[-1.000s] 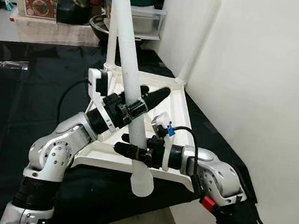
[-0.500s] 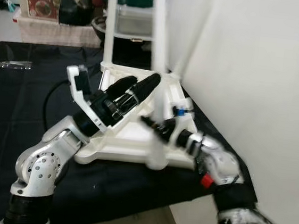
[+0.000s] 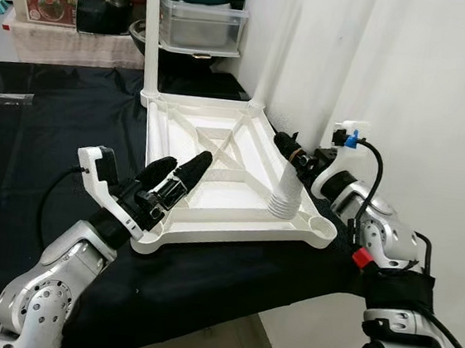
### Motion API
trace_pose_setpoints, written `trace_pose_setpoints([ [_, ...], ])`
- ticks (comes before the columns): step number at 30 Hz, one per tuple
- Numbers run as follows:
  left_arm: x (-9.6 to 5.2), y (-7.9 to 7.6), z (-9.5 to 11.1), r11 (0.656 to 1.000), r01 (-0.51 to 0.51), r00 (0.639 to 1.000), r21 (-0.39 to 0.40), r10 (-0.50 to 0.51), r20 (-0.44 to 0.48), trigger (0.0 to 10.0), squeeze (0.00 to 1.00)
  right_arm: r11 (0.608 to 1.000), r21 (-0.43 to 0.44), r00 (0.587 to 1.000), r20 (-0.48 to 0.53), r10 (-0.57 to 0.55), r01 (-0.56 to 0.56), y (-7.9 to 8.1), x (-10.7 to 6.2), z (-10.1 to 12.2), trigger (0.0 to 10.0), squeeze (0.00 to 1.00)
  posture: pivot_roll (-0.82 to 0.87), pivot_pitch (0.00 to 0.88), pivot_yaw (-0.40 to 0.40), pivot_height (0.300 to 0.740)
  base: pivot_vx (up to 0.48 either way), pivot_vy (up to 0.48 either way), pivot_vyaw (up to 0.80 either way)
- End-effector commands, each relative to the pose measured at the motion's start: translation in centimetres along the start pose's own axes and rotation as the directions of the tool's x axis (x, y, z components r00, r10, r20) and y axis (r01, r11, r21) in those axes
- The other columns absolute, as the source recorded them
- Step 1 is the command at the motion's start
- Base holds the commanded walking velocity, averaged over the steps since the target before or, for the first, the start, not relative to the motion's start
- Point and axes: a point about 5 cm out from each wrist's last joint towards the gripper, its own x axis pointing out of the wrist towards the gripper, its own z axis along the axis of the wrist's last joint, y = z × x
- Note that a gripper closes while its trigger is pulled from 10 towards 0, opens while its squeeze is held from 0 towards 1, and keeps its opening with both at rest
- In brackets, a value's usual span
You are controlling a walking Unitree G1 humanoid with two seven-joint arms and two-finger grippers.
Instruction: Building children table
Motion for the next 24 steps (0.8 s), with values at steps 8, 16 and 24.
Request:
trace_pose_setpoints([
  [8, -0.6, 0.9, -2.1, 0.976, -0.125, 0.984, 0.181, 0.145, -0.104, 10.0, 0.00, 0.962, -0.071, 0.955, 0.161, -0.250, 0.264, -1.9, -0.3, 0.4, 0.0, 0.00, 0.07, 0.000, -0.120, 0.740, 0.000, 0.000, 0.00],
  [16, -0.5, 0.3, -3.0, 0.963, -0.123, 0.979, 0.242, 0.157, -0.127, 10.0, 0.00, 0.980, -0.006, 0.960, 0.204, -0.192, 0.198, 1.1, -0.1, -0.2, 0.0, 0.00, 0.08, 0.000, -0.122, 0.740, 0.000, 0.000, 0.00],
  [24, -0.2, 0.4, -3.2, 0.950, -0.146, 0.977, 0.277, 0.183, -0.113, 10.0, 0.00, 0.993, -0.008, 0.952, 0.283, -0.112, 0.119, 3.6, 0.7, -0.3, 0.0, 0.00, 0.08, 0.000, -0.129, 0.740, 0.000, -0.427, 0.00],
])
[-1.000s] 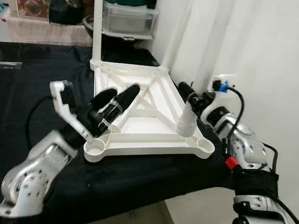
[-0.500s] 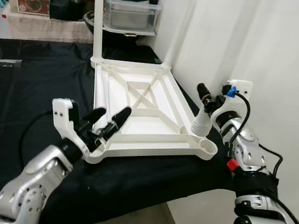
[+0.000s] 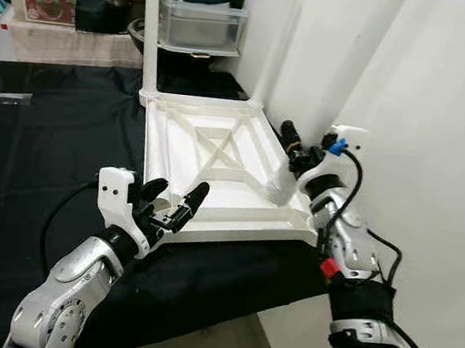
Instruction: Building children table
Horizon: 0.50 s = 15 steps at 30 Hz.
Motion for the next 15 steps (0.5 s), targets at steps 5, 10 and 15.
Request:
trace_pose_setpoints([
  [5, 0.53, -0.13, -0.16, 1.000, -0.014, 1.000, 0.011, 0.014, 0.012, 10.0, 0.00, 1.000, -0.002, 0.997, 0.069, 0.027, -0.027, 0.41, 0.08, 0.66, 0.0, 0.00, 0.08, 0.000, -0.132, 0.740, 0.000, -0.472, 0.00],
  [10, 0.67, -0.07, -0.17, 0.999, -0.039, 0.999, 0.002, 0.039, 0.032, 10.0, 0.00, 1.000, 0.006, 0.998, 0.058, 0.021, -0.022, 0.71, -0.23, 0.39, 0.0, 0.00, 0.07, 0.000, -0.129, 0.740, 0.000, -0.375, 0.00],
  [15, 0.76, 0.38, -0.14, 0.997, -0.076, 0.996, -0.007, 0.077, 0.047, 10.0, 0.00, 1.000, 0.005, 0.998, 0.056, 0.016, -0.016, 0.71, -0.43, 0.16, 0.0, 0.00, 0.07, 0.000, -0.127, 0.740, 0.000, 0.000, 0.00],
])
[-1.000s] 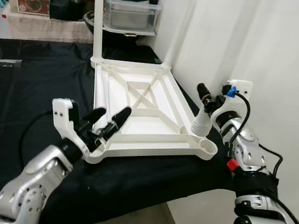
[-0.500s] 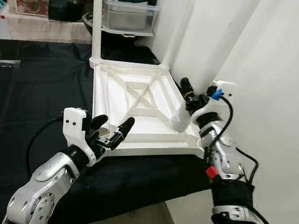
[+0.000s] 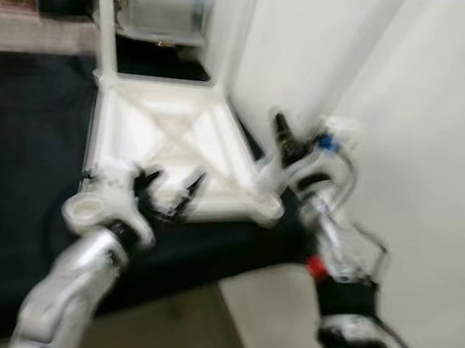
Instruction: Building children table
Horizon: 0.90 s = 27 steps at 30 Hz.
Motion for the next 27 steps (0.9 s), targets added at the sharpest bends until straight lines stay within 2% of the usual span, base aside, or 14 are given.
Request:
trace_pose_setpoints([
  [1, 0.15, -0.10, -0.35, 1.000, -0.008, 1.000, -0.007, 0.008, -0.002, 10.0, 0.00, 0.999, -0.016, 0.999, 0.009, -0.038, 0.038, -1.07, -0.48, 0.22, 0.0, 0.00, 0.07, 0.000, -0.127, 0.740, 0.000, 0.000, 0.00],
  [8, 0.44, 0.03, -0.33, 1.000, -0.022, 1.000, 0.006, 0.022, 0.011, 10.0, 0.00, 0.999, -0.046, 1.000, 0.015, -0.004, 0.004, -0.63, -0.68, 0.05, 0.0, 0.00, 0.07, 0.000, -0.125, 0.740, 0.000, 0.000, 0.13],
  [9, 0.55, -0.24, -0.45, 1.000, -0.012, 1.000, 0.020, 0.012, 0.011, 10.0, 0.00, 1.000, -0.011, 1.000, 0.023, -0.008, 0.008, -0.47, -0.62, 0.12, 0.0, 0.00, 0.07, 0.000, -0.124, 0.740, 0.000, 0.000, 0.00],
  [12, 0.58, -0.33, -0.49, 1.000, -0.009, 1.000, 0.024, 0.009, 0.011, 10.0, 0.00, 1.000, 0.013, 1.000, 0.027, -0.011, 0.011, -0.44, -0.58, 0.17, 0.0, 0.00, 0.07, 0.000, -0.124, 0.740, 0.000, 0.000, 0.00],
  [14, 0.59, -0.36, -0.56, 1.000, -0.008, 1.000, 0.022, 0.008, 0.012, 10.0, 0.00, 0.999, -0.051, 1.000, 0.011, 0.013, -0.012, -0.38, -0.60, 0.12, 0.0, 0.00, 0.07, 0.000, -0.122, 0.740, 0.000, 0.000, 0.00],
  [16, 0.59, -0.36, -0.58, 1.000, -0.008, 1.000, 0.022, 0.008, 0.012, 10.0, 0.00, 0.998, -0.067, 1.000, 0.007, 0.019, -0.018, -0.36, -0.62, 0.09, 0.0, 0.00, 0.07, 0.000, -0.122, 0.740, 0.000, 0.000, 0.00],
  [20, 0.64, -0.40, -0.46, 1.000, -0.011, 1.000, 0.015, 0.011, 0.024, 10.0, 0.00, 0.999, -0.028, 1.000, 0.018, -0.017, 0.017, -0.69, -0.80, 0.16, 0.0, 0.00, 0.07, 0.000, -0.123, 0.740, 0.367, 0.000, 0.00],
  [27, 0.76, -0.57, -0.48, 1.000, -0.007, 0.999, 0.012, 0.006, 0.033, 10.0, 0.00, 0.999, -0.027, 1.000, 0.020, -0.017, 0.017, -0.79, -0.88, 0.19, 0.0, 0.00, 0.06, 0.000, -0.122, 0.740, 0.359, 0.000, 0.00],
])
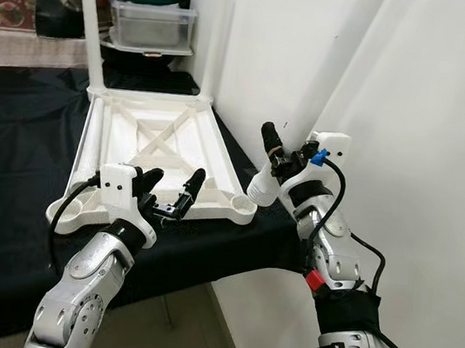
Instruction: Building children table
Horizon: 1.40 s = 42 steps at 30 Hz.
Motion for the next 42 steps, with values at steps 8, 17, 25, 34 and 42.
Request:
trace_pose_setpoints([
  [8, 0.16, 0.20, -0.25, 1.000, -0.029, 1.000, -0.013, 0.029, 0.010, 10.0, 0.00, 1.000, -0.004, 1.000, 0.016, 0.013, -0.013, -0.25, -0.14, 0.42, 0.0, 0.00, 0.06, 0.000, -0.125, 0.740, 0.161, 0.000, 0.00],
  [17, 0.03, 0.21, -0.32, 0.999, -0.024, 1.000, -0.025, 0.024, 0.012, 10.0, 0.00, 1.000, 0.004, 1.000, 0.018, 0.021, -0.021, -0.13, -0.10, 0.46, 0.0, 0.00, 0.06, 0.000, -0.125, 0.740, 0.000, 0.000, 0.00],
  [25, 0.05, 0.02, -0.59, 1.000, -0.006, 1.000, -0.029, 0.006, -0.002, 10.0, 0.00, 0.999, 0.019, 0.999, 0.023, 0.025, -0.026, -0.05, -0.24, 0.48, 0.0, 0.00, 0.06, 0.000, -0.120, 0.740, 0.000, 0.282, 0.00],
  [34, 0.00, 0.11, -0.57, 1.000, -0.003, 1.000, -0.028, 0.003, 0.001, 10.0, 0.00, 1.000, 0.027, 1.000, 0.021, 0.013, -0.014, -0.14, -0.32, 0.39, 0.0, 0.00, 0.06, 0.000, -0.118, 0.740, 0.000, 0.267, 0.00],
  [42, -0.15, 0.11, -0.80, 1.000, -0.001, 1.000, 0.005, 0.001, -0.016, 10.0, 0.00, 0.999, 0.039, 1.000, 0.022, 0.009, -0.009, -0.08, -0.44, 0.28, 0.0, 0.00, 0.06, 0.000, -0.119, 0.740, 0.000, 0.000, 0.00],
])
